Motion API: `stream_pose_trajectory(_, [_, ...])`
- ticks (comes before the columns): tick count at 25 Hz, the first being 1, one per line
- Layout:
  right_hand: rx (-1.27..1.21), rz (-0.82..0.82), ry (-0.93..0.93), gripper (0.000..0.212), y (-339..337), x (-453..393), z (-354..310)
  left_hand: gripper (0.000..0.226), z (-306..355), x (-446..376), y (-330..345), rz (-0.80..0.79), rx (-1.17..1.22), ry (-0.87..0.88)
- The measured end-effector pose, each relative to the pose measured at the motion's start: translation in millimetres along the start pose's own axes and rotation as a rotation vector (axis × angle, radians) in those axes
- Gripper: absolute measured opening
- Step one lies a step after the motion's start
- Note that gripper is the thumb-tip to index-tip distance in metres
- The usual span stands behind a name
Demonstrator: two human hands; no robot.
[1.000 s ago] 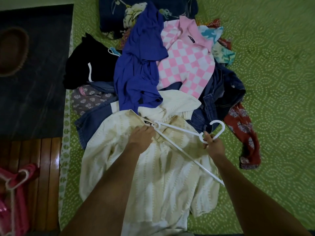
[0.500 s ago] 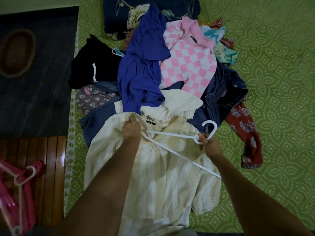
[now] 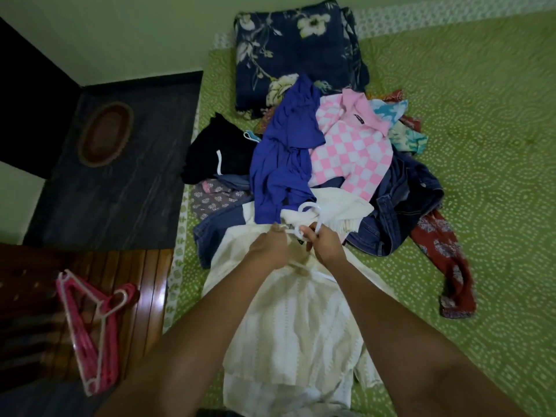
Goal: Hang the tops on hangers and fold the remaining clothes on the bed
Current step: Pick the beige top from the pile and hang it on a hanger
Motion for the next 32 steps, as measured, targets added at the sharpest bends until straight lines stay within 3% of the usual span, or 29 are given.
stream_pose_trajectory(2, [-0.047,0.026,-0.043,0.041,-8.6,12.5,-23.4,0.053,1.1,34.9,-36.9,0.115,0.078,0.167])
stream_pose_trajectory(5, [-0.125,0.051,-0.159,0.043,-31.7,34.8,-71.0,0.031,-15.3,74.6,-94.2,0.372,0.074,0.276])
stream_pose_trajectory(7, [-0.164,0.096,-0.238,0.039,-48.8,52.2,-107.0,0.030,-18.1,90.2,-105.2,0.313,0.064,0.330])
stream_pose_trajectory(9, [-0.078,0.328,-0.314,0.035,-76.9,75.9,-138.6,0.030,-9.7,108.3,-117.1,0.241,0.149,0.400])
stream_pose_trajectory(11, [0.229,0.662,-0.402,0.048,-103.2,114.2,-167.3,0.029,0.6,137.4,-140.8,0.277,0.198,0.459])
stream_pose_trajectory(12, [0.338,0.698,-0.439,0.049,-102.2,126.1,-178.9,0.027,4.8,151.5,-154.3,0.307,0.213,0.482])
stream_pose_trajectory(15, [0.358,0.429,-0.472,0.035,-77.9,128.4,-209.6,0.027,16.9,195.0,-202.0,0.419,0.232,0.553])
stream_pose_trajectory(16, [0.326,0.413,-0.516,0.031,-77.0,134.2,-227.2,0.030,19.4,209.7,-217.1,0.462,0.220,0.566])
stream_pose_trajectory(19, [0.092,0.592,-0.635,0.035,-98.8,166.4,-274.3,0.031,20.4,245.0,-257.1,0.595,0.163,0.556])
stream_pose_trajectory(21, [-0.018,0.529,-0.651,0.035,-98.1,184.2,-284.4,0.027,14.5,268.7,-281.0,0.668,0.168,0.579])
stream_pose_trajectory(23, [0.201,0.315,-0.613,0.032,-85.9,190.3,-277.0,0.024,4.6,292.3,-304.1,0.728,0.205,0.616])
stream_pose_trajectory(26, [0.796,0.001,-0.450,0.037,-74.5,196.7,-237.4,0.026,-15.5,317.9,-329.2,0.802,0.195,0.658])
stream_pose_trajectory(29, [1.164,-0.038,-0.640,0.066,-68.4,210.3,-248.7,0.027,-34.4,329.3,-339.8,0.832,0.197,0.676])
stream_pose_trajectory(32, [1.382,-0.093,-0.781,0.074,-41.1,221.6,-275.2,0.025,-44.1,335.6,-340.2,0.842,0.236,0.707])
Point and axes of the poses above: each hand's wrist, its own x-axis away from the middle knuckle, its own y-axis out of the palm, z = x × y, the point moved 9 cm from there along -x, towards the middle knuckle, and after that the axes turned 12 degrees about -y, right-handed, at the moved point
